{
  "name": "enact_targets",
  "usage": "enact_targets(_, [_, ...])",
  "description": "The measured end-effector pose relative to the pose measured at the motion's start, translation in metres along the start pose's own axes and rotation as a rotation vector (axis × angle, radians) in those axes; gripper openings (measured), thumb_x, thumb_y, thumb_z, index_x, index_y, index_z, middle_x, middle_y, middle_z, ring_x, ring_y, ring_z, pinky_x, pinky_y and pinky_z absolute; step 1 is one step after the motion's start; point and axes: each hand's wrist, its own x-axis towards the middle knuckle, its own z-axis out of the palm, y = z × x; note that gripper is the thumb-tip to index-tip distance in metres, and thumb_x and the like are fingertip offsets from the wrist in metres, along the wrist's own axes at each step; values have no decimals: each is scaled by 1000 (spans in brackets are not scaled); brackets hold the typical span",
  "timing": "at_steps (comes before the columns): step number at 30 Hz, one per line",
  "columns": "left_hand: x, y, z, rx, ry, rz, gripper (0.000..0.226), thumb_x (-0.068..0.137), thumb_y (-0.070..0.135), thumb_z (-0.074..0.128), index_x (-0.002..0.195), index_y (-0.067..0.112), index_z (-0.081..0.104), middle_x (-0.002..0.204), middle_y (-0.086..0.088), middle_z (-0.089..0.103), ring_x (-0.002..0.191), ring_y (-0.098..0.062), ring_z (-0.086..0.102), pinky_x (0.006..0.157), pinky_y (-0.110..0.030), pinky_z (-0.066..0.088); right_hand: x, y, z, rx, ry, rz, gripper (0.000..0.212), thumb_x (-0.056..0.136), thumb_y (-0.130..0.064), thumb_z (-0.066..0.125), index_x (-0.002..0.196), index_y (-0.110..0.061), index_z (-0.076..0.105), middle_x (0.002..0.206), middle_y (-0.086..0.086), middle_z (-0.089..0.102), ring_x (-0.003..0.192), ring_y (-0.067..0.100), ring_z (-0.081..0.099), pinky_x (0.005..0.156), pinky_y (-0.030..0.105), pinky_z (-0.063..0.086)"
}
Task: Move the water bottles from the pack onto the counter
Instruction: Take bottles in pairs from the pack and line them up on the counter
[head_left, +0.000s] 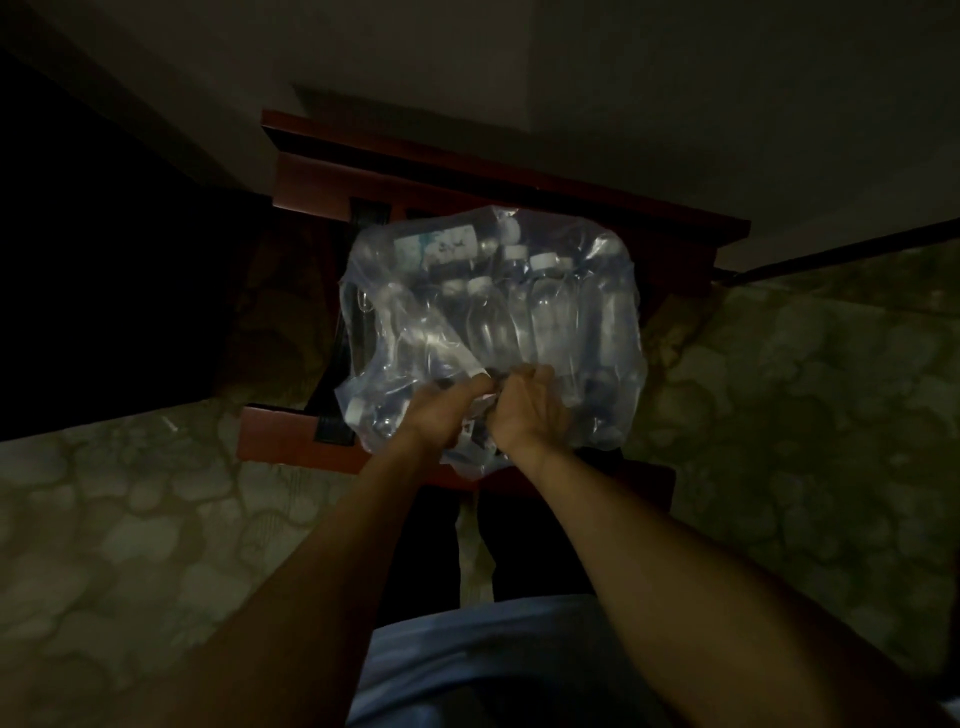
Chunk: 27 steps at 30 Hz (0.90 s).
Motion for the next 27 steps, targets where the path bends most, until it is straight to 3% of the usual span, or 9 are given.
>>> enact_targets(2, [-4,3,-11,47,-115,-23,22,85,33,66,98,16,69,78,7,75,74,-5,70,58,-17,52,-3,0,2,-14,-3,-5,53,89,-24,64,132,-7,39,130,14,36,85,23,55,67,31,41])
enact_targets(4, [-9,5,-22,109,-164,-83,53,69,46,70,109,12,70,100,-3,72,90,-19,63,73,-29,50,-7,1,8,-34,18,-10,63,87,-28,67,135,-7,33,130,14,33,85,24,59,64,31,40])
enact_targets(7, [-18,4,-35,138,-218,-149,74,54,53,69,117,14,67,104,-15,65,78,-21,52,60,-26,41,-10,3,16,-82,71,-36,61,92,-27,61,138,-6,27,136,14,37,92,26,65,63,31,42])
enact_targets(12, [-30,-8,-47,120,-306,-123,58,67,48,62,114,14,66,86,-7,60,61,-12,45,55,-23,37,1,5,7,-22,11,-35,54,93,-20,57,136,-3,30,130,17,54,105,33,63,75,37,46])
enact_targets(16, [-40,-15,-39,61,-204,-142,44,90,35,51,125,10,59,106,-12,63,72,-19,58,66,-28,46,4,12,-14,238,-235,-19,69,74,-37,74,130,-13,40,118,8,60,101,30,63,79,39,55])
enact_targets(20, [-48,-10,-31,-61,-148,-202,31,91,37,55,104,11,64,90,-10,66,68,-19,60,61,-23,52,-9,17,-22,222,-302,-75,85,67,-55,72,138,-20,40,131,7,58,114,28,59,93,37,51])
enact_targets(22, [-48,-6,-29,-15,-111,-192,41,86,48,63,102,10,67,94,-8,68,79,-19,63,69,-28,57,-15,17,-25,227,-323,-69,94,66,-63,67,143,-19,35,137,6,55,119,28,57,95,36,49])
enact_targets(25, [-47,1,-32,42,-45,-134,44,85,42,67,106,4,70,103,-11,71,80,-16,64,67,-28,53,-22,12,-34,378,-368,11,89,66,-61,66,140,-19,41,133,6,58,115,26,59,87,33,52])
enact_targets(27, [-50,6,-35,41,-36,-105,42,86,35,68,109,0,70,106,-16,71,79,-18,64,62,-26,49,-28,9,-42,498,-401,59,64,66,-59,65,118,-23,59,112,1,66,97,19,65,71,28,53])
